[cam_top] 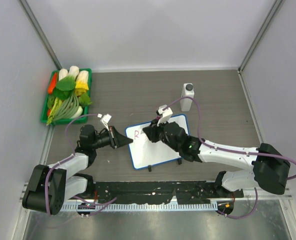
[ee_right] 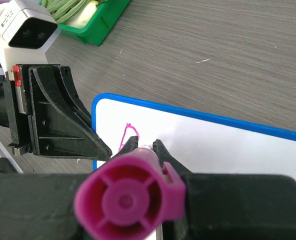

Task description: Write a sentence on the whiteboard

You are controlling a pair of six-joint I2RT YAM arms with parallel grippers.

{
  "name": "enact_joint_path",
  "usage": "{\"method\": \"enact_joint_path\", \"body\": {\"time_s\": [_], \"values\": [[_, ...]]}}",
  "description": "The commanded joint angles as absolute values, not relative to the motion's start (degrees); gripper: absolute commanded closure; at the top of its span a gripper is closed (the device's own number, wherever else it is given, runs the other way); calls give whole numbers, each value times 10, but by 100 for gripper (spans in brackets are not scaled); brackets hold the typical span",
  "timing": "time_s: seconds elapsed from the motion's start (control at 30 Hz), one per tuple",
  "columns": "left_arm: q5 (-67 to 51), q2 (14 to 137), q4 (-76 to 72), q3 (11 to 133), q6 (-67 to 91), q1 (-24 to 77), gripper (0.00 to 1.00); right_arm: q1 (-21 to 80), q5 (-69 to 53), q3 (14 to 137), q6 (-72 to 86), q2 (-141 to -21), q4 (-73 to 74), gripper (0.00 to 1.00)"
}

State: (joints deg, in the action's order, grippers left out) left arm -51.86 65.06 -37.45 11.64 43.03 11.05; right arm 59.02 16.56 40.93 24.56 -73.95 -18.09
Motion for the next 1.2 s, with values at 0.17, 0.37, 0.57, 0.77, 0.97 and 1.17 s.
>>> {"method": "enact_joint_path", "body": {"time_s": [0.17,0.37,0.57,0.77,0.97,1.17], "values": [[-501,642,-377,111,408,111,100,589,160,377,274,-720,-192,99],[-500,641,-377,110,408,112,100,590,153,373,279,-715,-198,98],[-500,636,-377,108,408,110,100,590,149,395,270,-686,-196,98],[-500,637,-376,108,408,111,100,590,169,423,251,-690,-186,99],[-500,635,-376,107,408,111,100,589,175,444,244,-717,-190,99],[-500,635,-374,107,408,111,100,590,167,463,245,-744,-197,99]]}}
